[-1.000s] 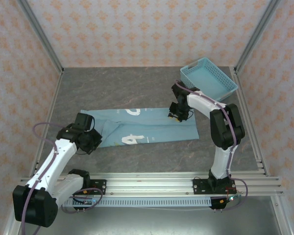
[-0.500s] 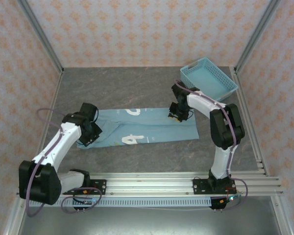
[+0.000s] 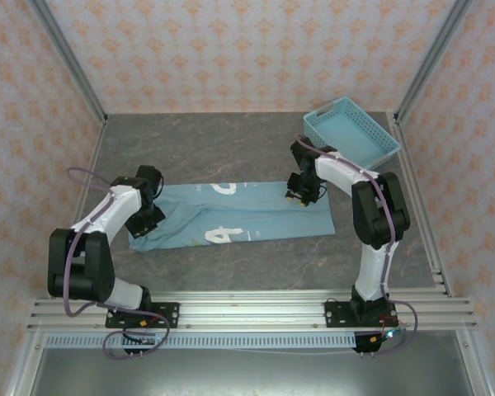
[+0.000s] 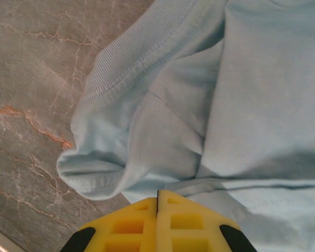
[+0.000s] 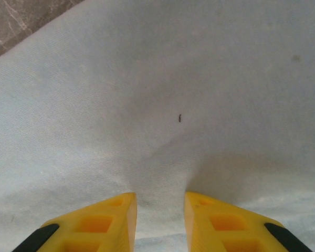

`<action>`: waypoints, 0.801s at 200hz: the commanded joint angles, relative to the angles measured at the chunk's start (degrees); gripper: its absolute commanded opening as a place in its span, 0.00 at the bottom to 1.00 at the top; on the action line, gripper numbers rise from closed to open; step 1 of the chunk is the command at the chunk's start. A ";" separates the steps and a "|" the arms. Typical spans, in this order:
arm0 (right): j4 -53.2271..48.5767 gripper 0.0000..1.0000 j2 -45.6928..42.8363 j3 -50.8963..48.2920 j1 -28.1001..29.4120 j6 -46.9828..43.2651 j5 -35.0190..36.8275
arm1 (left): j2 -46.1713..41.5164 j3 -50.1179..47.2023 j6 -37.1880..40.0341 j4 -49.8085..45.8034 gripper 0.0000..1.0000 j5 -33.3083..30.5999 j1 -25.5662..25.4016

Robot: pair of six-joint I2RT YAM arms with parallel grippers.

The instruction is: Fold and stack the t-shirts

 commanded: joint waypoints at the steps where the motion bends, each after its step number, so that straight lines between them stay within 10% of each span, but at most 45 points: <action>1: -2.21 0.29 1.06 1.43 -0.17 -0.53 2.65 | 3.07 2.01 2.50 1.01 0.00 -5.49 0.62; 67: -2.41 0.29 1.11 0.86 -0.33 -0.86 4.00 | 12.64 6.35 4.33 0.70 0.00 -12.86 2.22; 116: -2.71 0.31 -2.28 1.71 -2.13 -4.10 5.04 | 5.69 7.83 0.57 -4.07 0.47 -11.31 2.23; 160: -3.11 0.32 -4.43 1.10 -3.84 -7.09 4.99 | -6.21 6.21 -9.42 -5.88 0.47 -1.15 1.29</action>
